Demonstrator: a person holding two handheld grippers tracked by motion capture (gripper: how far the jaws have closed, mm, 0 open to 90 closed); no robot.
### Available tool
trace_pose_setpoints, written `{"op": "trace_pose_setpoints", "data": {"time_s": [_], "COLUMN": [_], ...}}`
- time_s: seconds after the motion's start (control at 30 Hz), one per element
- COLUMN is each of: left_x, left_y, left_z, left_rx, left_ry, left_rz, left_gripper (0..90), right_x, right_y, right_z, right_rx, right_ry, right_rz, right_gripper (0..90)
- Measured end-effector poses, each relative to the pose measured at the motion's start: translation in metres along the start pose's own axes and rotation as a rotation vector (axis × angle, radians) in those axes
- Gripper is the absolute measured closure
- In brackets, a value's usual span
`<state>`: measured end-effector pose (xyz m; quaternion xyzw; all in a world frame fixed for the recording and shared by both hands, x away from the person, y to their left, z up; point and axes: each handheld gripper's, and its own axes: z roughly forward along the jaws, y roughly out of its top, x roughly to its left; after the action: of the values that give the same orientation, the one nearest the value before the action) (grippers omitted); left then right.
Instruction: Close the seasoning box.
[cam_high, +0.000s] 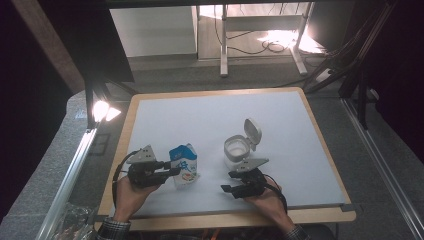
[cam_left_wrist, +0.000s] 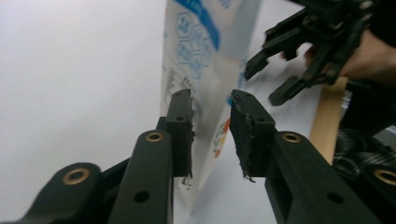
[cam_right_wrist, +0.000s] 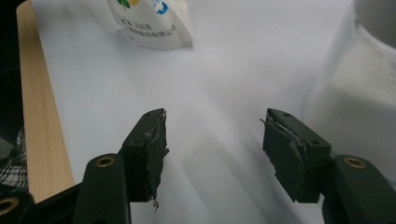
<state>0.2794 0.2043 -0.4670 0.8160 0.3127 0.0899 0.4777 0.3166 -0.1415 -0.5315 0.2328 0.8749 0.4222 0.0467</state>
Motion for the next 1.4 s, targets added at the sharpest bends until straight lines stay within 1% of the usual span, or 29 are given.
{"op": "trace_pose_setpoints", "data": {"time_s": [0.07, 0.13, 0.2, 0.3, 0.37, 0.4, 0.5, 0.57, 0.73, 0.83, 1.0, 1.07, 1.1, 1.2, 1.23, 1.3, 1.33, 1.37, 1.4], "left_x": [0.002, 0.003, 0.005, 0.006, 0.008, 0.009, 0.015, 0.019, 0.03, 0.039, 0.052, 0.057, 0.061, 0.067, 0.068, 0.07, 0.069, 0.069, 0.069], "left_y": [0.001, 0.003, 0.005, 0.008, 0.011, 0.012, 0.016, 0.018, 0.026, 0.032, 0.042, 0.045, 0.045, 0.043, 0.041, 0.037, 0.034, 0.032, 0.031], "left_z": [0.002, 0.003, 0.004, 0.005, 0.006, 0.006, 0.007, 0.007, 0.009, 0.014, 0.025, 0.029, 0.033, 0.039, 0.042, 0.047, 0.047, 0.046, 0.045], "left_rx": [0.008, 0.014, 0.019, 0.024, 0.026, 0.022, 0.023, 0.014, -0.006, -0.02, -0.06, -0.08, -0.094, -0.111, -0.109, -0.097, -0.114, -0.123, -0.124], "left_ry": [-0.003, 0.01, 0.001, 0.003, 0.012, 0.018, 0.033, 0.037, 0.078, 0.103, 0.144, 0.168, 0.184, 0.196, 0.195, 0.2, 0.197, 0.194, 0.197], "left_rz": [-0.003, -0.004, -0.009, -0.015, -0.016, -0.024, -0.032, -0.045, -0.06, -0.068, -0.08, -0.077, -0.08, -0.093, -0.098, -0.099, -0.099, -0.108, -0.11], "left_gripper": [77.0, 84.9, 89.4, 90.0, 90.0, 90.0, 90.0, 90.0, 90.0, 90.0, 90.0, 90.0, 90.0, 90.0, 90.0, 90.0, 90.0, 90.0, 90.0], "right_x": [-0.002, -0.005, -0.007, -0.01, -0.012, -0.013, -0.016, -0.018, -0.023, -0.026, -0.033, -0.036, -0.038, -0.043, -0.044, -0.046, -0.047, -0.048, -0.049], "right_y": [-0.002, -0.004, -0.007, -0.01, -0.013, -0.014, -0.016, -0.018, -0.021, -0.022, -0.025, -0.027, -0.028, -0.03, -0.031, -0.032, -0.032, -0.032, -0.033], "right_z": [-0.003, -0.007, -0.01, -0.017, -0.021, -0.023, -0.028, -0.03, -0.036, -0.039, -0.043, -0.045, -0.045, -0.048, -0.049, -0.052, -0.053, -0.054, -0.055], "right_rx": [0.002, 0.005, 0.008, 0.014, 0.015, 0.017, 0.02, 0.024, 0.021, 0.022, 0.027, 0.032, 0.034, 0.036, 0.035, 0.035, 0.034, 0.034, 0.033], "right_ry": [-0.007, -0.013, -0.021, -0.028, -0.03, -0.035, -0.041, -0.048, -0.059, -0.069, -0.087, -0.095, -0.1, -0.111, -0.115, -0.126, -0.13, -0.135, -0.138], "right_rz": [0.005, 0.008, 0.013, 0.027, 0.034, 0.035, 0.042, 0.043, 0.059, 0.061, 0.081, 0.087, 0.091, 0.103, 0.106, 0.108, 0.108, 0.114, 0.113], "right_gripper": [39.9, 39.9, 39.9, 39.9, 39.9, 39.9, 39.9, 39.9, 39.9, 39.9, 39.9, 39.9, 39.9, 39.9, 39.9, 39.9, 39.9, 39.9, 39.9]}}
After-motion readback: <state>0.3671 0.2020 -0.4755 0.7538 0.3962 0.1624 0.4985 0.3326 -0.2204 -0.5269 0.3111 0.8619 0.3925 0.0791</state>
